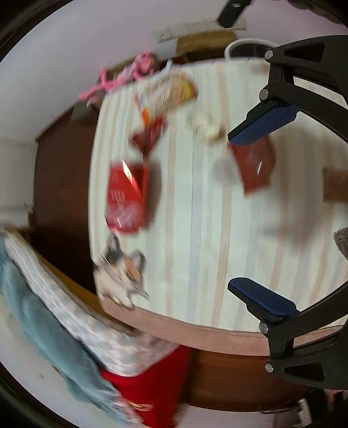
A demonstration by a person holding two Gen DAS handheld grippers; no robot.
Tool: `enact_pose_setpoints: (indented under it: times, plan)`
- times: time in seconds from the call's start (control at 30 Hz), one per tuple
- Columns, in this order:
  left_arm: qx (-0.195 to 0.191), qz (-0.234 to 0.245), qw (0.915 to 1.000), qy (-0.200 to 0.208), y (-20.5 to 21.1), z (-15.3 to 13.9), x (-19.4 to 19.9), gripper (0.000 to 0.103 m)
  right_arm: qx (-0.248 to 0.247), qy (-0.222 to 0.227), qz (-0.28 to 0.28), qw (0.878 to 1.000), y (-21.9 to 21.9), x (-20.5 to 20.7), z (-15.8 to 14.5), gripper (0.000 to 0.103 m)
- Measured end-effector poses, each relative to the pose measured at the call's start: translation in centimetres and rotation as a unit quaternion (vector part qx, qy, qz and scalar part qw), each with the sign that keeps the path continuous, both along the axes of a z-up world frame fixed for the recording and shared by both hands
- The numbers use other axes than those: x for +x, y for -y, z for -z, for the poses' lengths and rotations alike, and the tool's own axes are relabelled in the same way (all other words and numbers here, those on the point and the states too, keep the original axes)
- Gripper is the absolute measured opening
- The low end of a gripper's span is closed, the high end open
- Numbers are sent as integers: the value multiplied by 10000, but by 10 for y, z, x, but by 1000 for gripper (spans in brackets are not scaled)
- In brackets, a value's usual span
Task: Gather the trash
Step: 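Grasp the clear plastic cup with the left tool while the right tool grasps the snack bag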
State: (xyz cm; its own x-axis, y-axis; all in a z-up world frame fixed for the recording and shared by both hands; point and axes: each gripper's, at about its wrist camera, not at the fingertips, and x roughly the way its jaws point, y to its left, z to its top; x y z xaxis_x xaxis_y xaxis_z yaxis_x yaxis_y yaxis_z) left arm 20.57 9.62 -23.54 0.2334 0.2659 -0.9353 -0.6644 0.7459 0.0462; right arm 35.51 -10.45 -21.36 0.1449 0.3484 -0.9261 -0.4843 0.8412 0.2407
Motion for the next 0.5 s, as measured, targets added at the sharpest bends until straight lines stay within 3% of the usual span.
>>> enact_pose_setpoints:
  times: [0.13,0.3,0.37,0.5]
  plan:
    - [-338,-404,9984,-201,-46,36,-7,101,-571,125,-504,9970,-76,33,33,103]
    - [-891,-606,9941,-146,-64,54,-8,101,-1179,197,-889,9888,-134,65,75,103]
    - [-1183,-489,9918,52,-59,56,-5,100,-1203,128,-975,9879,-144,71,86,103]
    - [-1401,34,9899,208,-37,57,9,100,-1240,62,-1057,9866,-155,73,102,101]
